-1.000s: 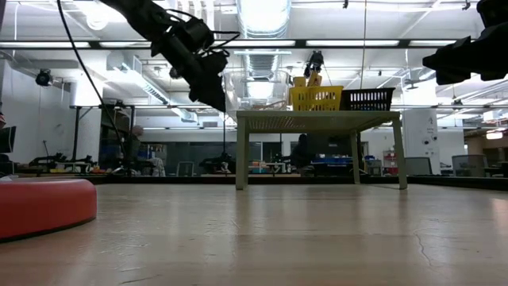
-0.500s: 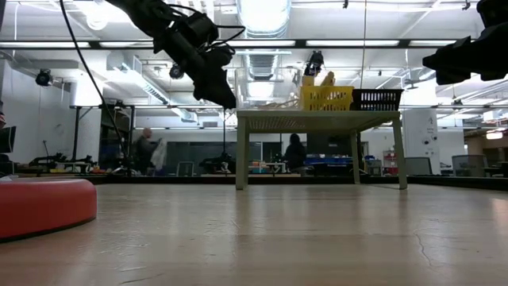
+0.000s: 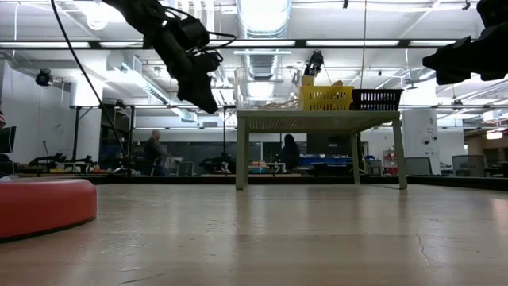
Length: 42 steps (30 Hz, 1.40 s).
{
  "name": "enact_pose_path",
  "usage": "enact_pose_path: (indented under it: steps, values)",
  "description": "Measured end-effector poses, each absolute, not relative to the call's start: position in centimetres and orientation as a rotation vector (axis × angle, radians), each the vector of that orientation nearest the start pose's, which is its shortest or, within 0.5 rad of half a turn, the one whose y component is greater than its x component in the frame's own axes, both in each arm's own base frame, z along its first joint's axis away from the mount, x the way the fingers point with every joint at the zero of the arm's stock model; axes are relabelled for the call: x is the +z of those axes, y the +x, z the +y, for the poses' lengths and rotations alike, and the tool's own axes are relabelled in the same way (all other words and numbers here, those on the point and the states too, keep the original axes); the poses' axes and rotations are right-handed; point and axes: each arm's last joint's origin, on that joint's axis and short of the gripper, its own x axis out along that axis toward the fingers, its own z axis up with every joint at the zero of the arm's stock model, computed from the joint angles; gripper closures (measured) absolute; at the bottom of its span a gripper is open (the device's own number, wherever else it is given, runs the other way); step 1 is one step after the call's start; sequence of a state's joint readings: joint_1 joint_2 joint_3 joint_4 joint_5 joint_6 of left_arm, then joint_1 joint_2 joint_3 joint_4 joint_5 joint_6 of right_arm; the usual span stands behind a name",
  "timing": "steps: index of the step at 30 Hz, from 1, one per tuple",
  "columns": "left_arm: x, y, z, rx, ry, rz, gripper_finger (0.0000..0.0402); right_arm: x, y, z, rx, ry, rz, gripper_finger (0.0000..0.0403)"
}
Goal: Pick & Place Office Desk Supplies
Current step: Return to Home Position
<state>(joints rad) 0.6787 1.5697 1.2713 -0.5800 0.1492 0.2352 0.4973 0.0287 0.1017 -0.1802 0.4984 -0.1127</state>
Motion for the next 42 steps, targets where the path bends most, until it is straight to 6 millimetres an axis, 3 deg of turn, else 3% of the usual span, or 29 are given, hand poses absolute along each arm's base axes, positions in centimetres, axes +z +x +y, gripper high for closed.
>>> enact_pose_path:
  steps: [5, 11, 18, 21, 26, 30, 36, 42]
  values:
    - [29.5, 24.7, 19.5, 0.42, -0.142, 0.871, 0.0223, 17.9, 8.5, 3.0, 0.004, -0.164, 0.095, 0.0335]
    - [32.9, 23.0, 17.3, 0.444, -0.135, 0.769, 0.0223, 17.9, 8.5, 3.0, 0.004, -0.164, 0.094, 0.0335]
    - [36.1, 23.2, 12.0, 0.319, 0.0, 0.639, 0.0234, 17.9, 8.5, 3.0, 0.003, -0.164, 0.094, 0.0335]
    - [36.6, 23.9, 9.6, 0.296, 0.084, 0.573, 0.0255, 17.9, 8.5, 3.0, 0.003, -0.164, 0.094, 0.0335]
    - [34.8, 25.1, 6.3, 0.261, 0.224, 0.438, 0.0324, 17.9, 8.5, 3.0, 0.003, -0.164, 0.094, 0.0335]
    - [31.9, 25.5, 5.3, 0.262, 0.259, 0.295, 0.0389, 17.9, 8.5, 3.0, 0.003, -0.164, 0.094, 0.0335]
    - [27.2, 24.1, 4.9, 0.217, 0.285, 0.183, 0.0399, 17.9, 8.5, 3.0, 0.004, -0.164, 0.095, 0.0335]
    - [24.5, 21.1, 4.3, 0.221, 0.29, 0.119, 0.04, 17.9, 8.5, 3.0, 0.005, -0.164, 0.095, 0.0335]
